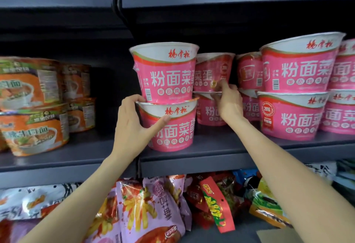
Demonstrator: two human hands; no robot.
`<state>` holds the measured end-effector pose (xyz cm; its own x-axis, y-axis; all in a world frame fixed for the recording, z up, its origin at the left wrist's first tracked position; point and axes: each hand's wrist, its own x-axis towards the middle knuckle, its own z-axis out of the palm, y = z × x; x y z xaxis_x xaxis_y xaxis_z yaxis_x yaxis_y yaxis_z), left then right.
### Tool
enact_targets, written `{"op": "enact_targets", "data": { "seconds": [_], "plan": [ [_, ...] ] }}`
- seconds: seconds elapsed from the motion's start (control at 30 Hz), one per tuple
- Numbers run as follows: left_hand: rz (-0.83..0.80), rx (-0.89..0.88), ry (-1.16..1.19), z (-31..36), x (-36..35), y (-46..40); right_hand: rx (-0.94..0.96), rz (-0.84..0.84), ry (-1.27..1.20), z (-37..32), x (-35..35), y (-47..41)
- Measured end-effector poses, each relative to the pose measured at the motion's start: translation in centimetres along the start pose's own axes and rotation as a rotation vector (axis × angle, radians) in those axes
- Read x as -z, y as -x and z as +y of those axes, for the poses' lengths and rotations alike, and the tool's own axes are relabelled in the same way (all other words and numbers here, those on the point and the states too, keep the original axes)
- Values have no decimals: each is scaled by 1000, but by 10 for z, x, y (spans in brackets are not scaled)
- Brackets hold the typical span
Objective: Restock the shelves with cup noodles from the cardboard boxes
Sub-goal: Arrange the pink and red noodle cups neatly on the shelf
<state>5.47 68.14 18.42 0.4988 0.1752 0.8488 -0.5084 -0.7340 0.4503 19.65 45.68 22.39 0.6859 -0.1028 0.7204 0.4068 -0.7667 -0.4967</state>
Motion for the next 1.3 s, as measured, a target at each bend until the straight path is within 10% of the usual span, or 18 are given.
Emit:
{"op": "enact_targets", "data": {
  "seconds": [0.33, 0.5, 0.57, 0.8, 0.97, 1.3],
  "plan": [
    [7, 1, -20, -1, 0, 0, -46, -12, 258, -16, 4, 0],
    [11, 8, -6, -3, 1, -1, 548, 232, 450, -31, 12, -16],
    [16, 7, -15, -3, 0, -1, 717, 24, 615, -36, 15, -26],
    [27, -16, -29, -3, 1, -1, 820, -113, 863, 4, 37, -36],
    [38, -25, -43, -1, -1, 0, 546, 149, 604, 15, 37, -17],
    [44, -26, -63, -1, -1, 1, 193, 104, 583, -44, 8, -42]
  ]
}}
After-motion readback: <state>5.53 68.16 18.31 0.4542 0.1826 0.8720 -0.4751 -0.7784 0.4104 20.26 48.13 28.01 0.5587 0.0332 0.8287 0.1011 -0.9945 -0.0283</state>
